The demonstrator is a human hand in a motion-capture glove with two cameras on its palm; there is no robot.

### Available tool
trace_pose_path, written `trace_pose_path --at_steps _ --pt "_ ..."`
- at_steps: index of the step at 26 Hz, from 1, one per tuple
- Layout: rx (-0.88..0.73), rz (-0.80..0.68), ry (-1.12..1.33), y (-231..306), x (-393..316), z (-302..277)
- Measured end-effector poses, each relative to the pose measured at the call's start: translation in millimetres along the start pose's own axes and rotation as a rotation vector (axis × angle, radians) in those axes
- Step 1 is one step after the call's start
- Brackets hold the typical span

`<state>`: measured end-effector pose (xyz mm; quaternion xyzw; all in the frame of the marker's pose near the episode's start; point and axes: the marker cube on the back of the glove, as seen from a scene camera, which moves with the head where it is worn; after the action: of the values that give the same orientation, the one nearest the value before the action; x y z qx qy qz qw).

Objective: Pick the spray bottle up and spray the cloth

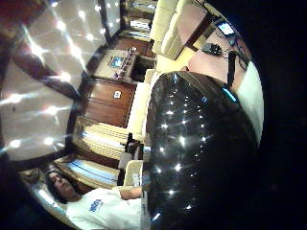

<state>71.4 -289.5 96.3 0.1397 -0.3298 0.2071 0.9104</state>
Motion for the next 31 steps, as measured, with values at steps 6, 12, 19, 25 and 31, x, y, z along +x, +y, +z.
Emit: trace_pose_path --at_steps 6,12,19,25,31 --pt "0.010 -0.013 -0.046 5 -6 5" --pt "-0.027 -0.044 -0.023 8 -9 13" --pt "-0.068 -0.068 -0.012 14 -15 19" --pt "-0.071 -0.063 -0.041 17 -19 21" --pt "-0.143 -0.034 -0.012 18 -13 32"
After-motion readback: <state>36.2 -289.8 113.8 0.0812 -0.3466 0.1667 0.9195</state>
